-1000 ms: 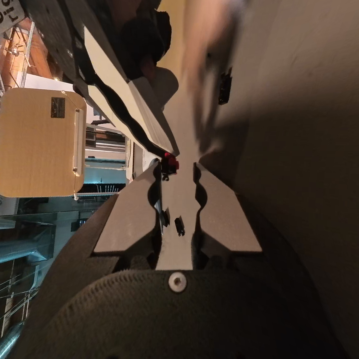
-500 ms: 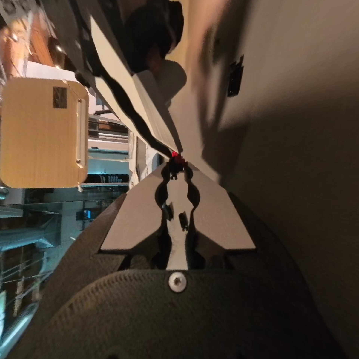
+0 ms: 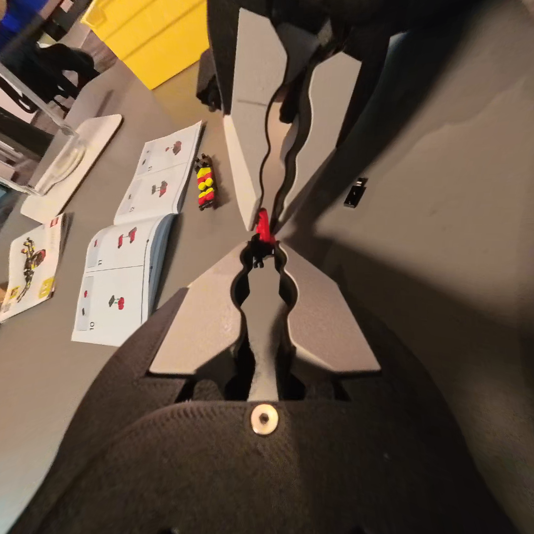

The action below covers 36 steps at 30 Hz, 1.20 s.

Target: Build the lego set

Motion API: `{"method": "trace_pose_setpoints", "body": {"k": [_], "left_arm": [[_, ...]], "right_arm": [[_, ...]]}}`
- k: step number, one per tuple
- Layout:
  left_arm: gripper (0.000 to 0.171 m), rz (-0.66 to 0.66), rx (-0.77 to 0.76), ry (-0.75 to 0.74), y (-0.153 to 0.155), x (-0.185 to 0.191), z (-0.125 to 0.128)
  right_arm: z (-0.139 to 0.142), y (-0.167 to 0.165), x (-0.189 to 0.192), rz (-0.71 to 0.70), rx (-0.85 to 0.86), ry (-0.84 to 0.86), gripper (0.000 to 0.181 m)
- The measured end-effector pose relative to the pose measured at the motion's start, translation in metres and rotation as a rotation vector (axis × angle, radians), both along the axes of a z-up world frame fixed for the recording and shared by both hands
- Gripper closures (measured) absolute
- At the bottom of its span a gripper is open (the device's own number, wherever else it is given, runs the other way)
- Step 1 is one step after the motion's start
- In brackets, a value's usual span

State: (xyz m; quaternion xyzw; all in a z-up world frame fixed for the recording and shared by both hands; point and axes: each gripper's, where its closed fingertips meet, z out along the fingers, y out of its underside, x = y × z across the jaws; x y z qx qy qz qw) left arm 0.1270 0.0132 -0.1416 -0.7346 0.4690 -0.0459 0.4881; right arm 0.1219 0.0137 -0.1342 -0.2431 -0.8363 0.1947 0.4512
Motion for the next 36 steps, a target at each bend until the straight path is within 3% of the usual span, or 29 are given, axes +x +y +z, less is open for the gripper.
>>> {"method": "trace_pose_setpoints", "body": {"k": [20, 36], "left_arm": [[0.155, -0.098, -0.161, 0.005, -0.016, 0.000, -0.014], [0.157, -0.113, -0.170, 0.038, -0.019, -0.002, -0.017]], "right_arm": [[-0.012, -0.014, 0.001, 0.122, 0.295, 0.079, 0.178], [-0.015, -0.018, 0.000, 0.116, 0.182, 0.071, 0.177]]}}
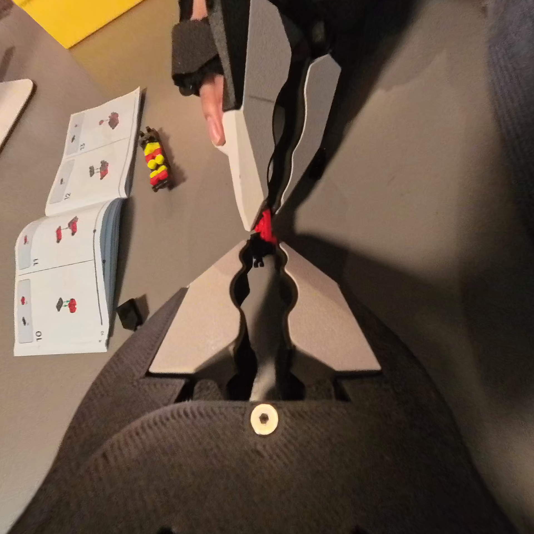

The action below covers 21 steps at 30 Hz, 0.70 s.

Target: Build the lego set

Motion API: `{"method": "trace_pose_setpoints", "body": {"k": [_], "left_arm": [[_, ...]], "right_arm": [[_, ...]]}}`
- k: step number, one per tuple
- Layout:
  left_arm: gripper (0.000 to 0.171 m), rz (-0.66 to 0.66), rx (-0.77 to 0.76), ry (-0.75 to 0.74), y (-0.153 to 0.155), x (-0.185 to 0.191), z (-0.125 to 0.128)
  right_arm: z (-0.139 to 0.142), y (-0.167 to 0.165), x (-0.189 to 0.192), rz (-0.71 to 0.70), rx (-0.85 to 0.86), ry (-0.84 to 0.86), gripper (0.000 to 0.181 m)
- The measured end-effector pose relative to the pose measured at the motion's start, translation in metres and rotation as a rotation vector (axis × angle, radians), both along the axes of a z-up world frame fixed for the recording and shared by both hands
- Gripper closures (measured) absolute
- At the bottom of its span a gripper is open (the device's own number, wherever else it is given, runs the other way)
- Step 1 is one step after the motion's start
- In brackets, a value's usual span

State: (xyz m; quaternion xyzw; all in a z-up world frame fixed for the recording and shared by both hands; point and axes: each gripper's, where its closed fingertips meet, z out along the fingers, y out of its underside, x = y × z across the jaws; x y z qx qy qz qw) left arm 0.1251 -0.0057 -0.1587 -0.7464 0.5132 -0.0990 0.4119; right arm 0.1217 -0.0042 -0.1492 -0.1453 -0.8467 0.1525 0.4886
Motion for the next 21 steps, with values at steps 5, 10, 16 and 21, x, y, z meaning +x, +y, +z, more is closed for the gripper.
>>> {"method": "trace_pose_setpoints", "body": {"k": [5, 10, 16, 21], "left_arm": [[0.157, -0.015, -0.053, -0.069, -0.0034, 0.0056, 0.0027], [0.157, -0.030, -0.080, -0.068, -0.0065, 0.0076, 0.0004], [0.156, -0.020, -0.106, -0.079, -0.0070, 0.0074, -0.0003], [0.148, -0.015, 0.006, -0.043, -0.0051, 0.0061, 0.0039]], "right_arm": [[0.0042, -0.0036, 0.0000, 0.009, -0.148, -0.025, 0.168], [-0.0009, -0.0085, 0.0027, 0.048, -0.167, -0.055, 0.174], [-0.0014, -0.0077, 0.0024, 0.032, -0.196, -0.074, 0.176], [0.0008, -0.0029, 0.0001, -0.003, -0.231, -0.071, 0.178]]}}
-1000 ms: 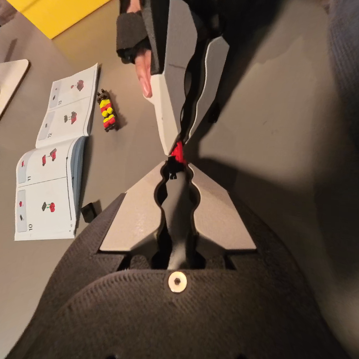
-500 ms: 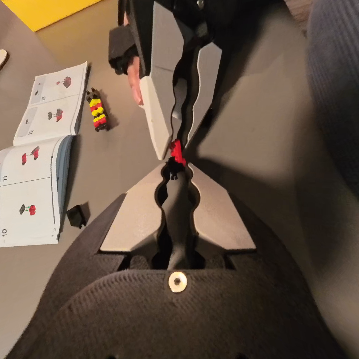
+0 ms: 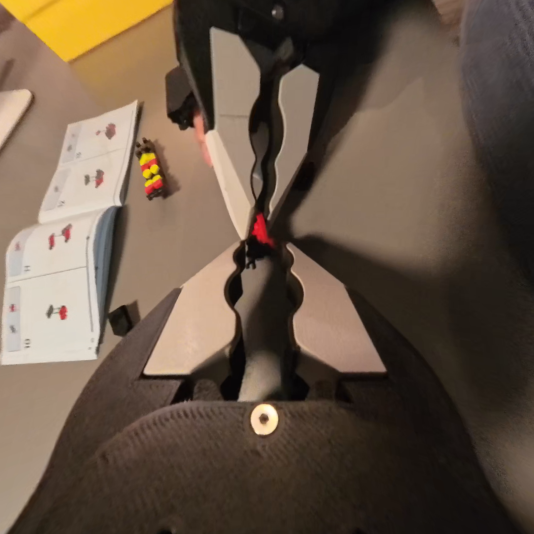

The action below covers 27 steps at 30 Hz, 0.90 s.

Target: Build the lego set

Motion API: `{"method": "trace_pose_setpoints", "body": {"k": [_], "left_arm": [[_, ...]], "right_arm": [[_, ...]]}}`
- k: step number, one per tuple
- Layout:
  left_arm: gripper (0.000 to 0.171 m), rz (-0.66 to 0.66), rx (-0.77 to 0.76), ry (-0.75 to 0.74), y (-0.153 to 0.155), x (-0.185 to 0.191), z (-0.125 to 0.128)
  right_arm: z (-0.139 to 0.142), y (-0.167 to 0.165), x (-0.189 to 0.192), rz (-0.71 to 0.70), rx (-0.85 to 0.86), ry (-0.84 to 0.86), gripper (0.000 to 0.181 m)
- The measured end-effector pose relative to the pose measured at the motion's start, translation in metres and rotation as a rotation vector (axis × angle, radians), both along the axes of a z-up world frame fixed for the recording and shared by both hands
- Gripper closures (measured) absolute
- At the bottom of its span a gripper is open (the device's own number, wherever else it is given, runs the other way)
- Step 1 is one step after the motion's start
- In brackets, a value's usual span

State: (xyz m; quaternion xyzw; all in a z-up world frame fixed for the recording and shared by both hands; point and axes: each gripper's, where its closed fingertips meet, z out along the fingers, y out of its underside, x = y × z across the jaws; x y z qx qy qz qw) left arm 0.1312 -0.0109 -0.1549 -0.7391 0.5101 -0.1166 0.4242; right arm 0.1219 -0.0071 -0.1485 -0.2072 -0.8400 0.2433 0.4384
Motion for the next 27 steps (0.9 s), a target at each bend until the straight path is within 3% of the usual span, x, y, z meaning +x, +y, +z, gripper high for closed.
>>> {"method": "trace_pose_setpoints", "body": {"k": [6, 9, 27], "left_arm": [[0.145, 0.028, 0.188, 0.117, 0.007, -0.006, 0.004], [0.157, 0.024, 0.232, 0.165, 0.008, -0.007, 0.002], [0.160, 0.015, 0.283, 0.244, 0.009, -0.007, 0.000]], "right_arm": [[0.002, 0.002, 0.000, -0.010, -0.020, 0.005, 0.178], [0.002, 0.003, -0.001, -0.016, -0.024, 0.002, 0.178], [0.002, 0.005, -0.001, -0.031, -0.051, -0.022, 0.178]]}}
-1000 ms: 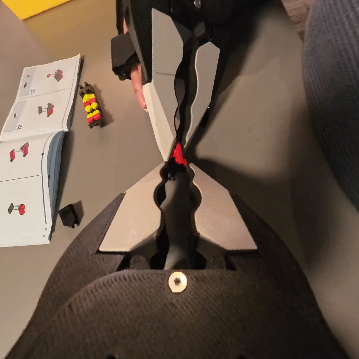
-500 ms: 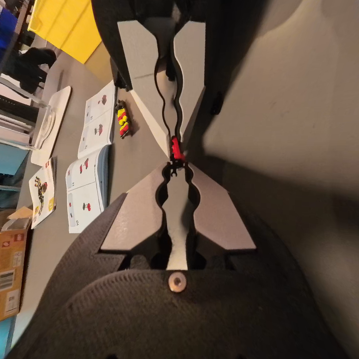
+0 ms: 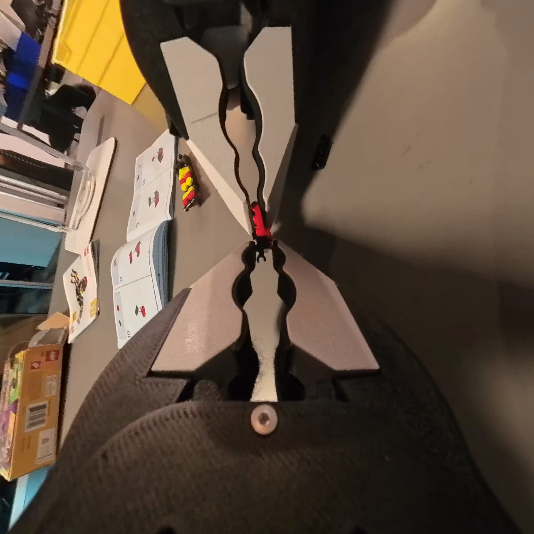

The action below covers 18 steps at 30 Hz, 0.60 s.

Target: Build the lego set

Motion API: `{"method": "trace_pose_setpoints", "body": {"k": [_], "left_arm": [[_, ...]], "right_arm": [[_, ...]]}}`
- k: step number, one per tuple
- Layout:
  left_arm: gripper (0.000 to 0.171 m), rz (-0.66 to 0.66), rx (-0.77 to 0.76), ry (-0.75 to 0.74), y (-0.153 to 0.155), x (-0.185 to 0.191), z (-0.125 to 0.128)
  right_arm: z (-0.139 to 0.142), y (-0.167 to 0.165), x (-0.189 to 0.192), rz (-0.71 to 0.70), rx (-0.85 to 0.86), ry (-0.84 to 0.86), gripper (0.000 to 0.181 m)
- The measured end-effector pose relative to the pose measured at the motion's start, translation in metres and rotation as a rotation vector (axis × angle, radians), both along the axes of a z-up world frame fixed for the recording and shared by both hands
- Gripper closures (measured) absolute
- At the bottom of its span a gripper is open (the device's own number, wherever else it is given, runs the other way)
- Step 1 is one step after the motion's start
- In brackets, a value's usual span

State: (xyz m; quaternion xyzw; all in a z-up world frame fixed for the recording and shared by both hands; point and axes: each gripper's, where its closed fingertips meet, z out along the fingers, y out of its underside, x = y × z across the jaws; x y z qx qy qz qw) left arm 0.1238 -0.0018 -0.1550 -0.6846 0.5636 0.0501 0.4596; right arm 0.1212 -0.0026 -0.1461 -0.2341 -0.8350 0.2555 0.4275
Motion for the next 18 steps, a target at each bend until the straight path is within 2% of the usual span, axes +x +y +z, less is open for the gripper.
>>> {"method": "trace_pose_setpoints", "body": {"k": [3, 5, 7, 12, 14, 18], "left_arm": [[0.160, 0.014, 0.049, -0.007, 0.005, -0.003, 0.006], [0.160, 0.033, 0.107, 0.014, 0.008, -0.008, 0.011], [0.160, 0.050, 0.177, 0.056, 0.013, -0.013, 0.015], [0.160, 0.048, 0.210, 0.068, 0.013, -0.012, 0.017], [0.160, 0.045, 0.220, 0.062, 0.013, -0.011, 0.018], [0.160, 0.042, 0.228, -0.021, 0.013, -0.009, 0.025]], "right_arm": [[0.008, 0.004, -0.003, -0.028, -0.025, 0.048, 0.178], [0.016, 0.005, -0.002, -0.028, -0.028, 0.079, 0.165], [0.021, 0.003, 0.001, 0.000, -0.006, 0.110, 0.169], [0.021, 0.004, 0.001, 0.007, 0.120, 0.151, 0.170], [0.022, 0.006, 0.000, -0.002, 0.151, 0.168, 0.177], [0.029, 0.009, 0.001, -0.010, 0.095, 0.189, 0.179]]}}
